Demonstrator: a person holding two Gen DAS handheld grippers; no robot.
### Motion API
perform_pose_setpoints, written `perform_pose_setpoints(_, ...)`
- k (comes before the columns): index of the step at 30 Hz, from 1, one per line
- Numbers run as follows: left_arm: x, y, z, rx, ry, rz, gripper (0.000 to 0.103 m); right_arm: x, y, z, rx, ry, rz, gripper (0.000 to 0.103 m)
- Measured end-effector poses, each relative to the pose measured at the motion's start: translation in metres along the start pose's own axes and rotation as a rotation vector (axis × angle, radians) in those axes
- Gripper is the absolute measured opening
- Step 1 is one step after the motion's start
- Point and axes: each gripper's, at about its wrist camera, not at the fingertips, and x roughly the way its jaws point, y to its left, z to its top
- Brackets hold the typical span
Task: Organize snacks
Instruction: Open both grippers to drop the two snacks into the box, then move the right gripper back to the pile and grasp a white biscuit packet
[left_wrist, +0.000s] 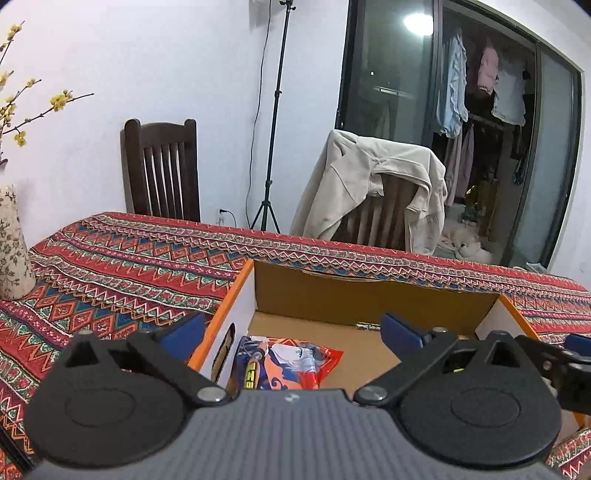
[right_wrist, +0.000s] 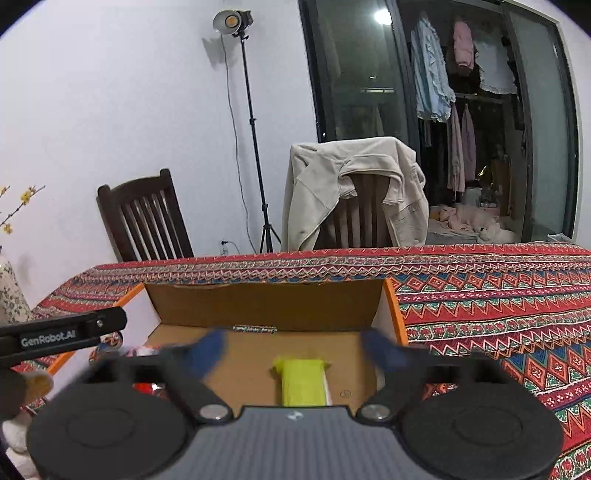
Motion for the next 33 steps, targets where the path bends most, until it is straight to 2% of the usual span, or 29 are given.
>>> perform_pose_setpoints(9, -0.007, -0.001, 0.001, -0.012, -0.013, 0.011, 0.103, -0.002, 0.000, -0.001, -0.001, 0.016, -0.012, 0.103)
perform_pose_setpoints(14, -0.023, -0.003, 0.009, -0.018, -0.043, -0.014, 0.103, -0.017, 0.005, 0.006, -0.015, -0.016, -0.004, 0.103)
perform_pose_setpoints(24, -0.086, 0.002, 0.024, -0.007, -0.129, -0.032, 0.103, -0.086, 0.025, 0.016, -0.110, -0.131, 0.019, 0.103)
perform_pose_setpoints(33, -0.137, 0.019, -0.003, 0.008, -0.143, -0.074, 0.103, -0.146, 0.030, -0.019, -0.170, -0.129, 0.042, 0.103)
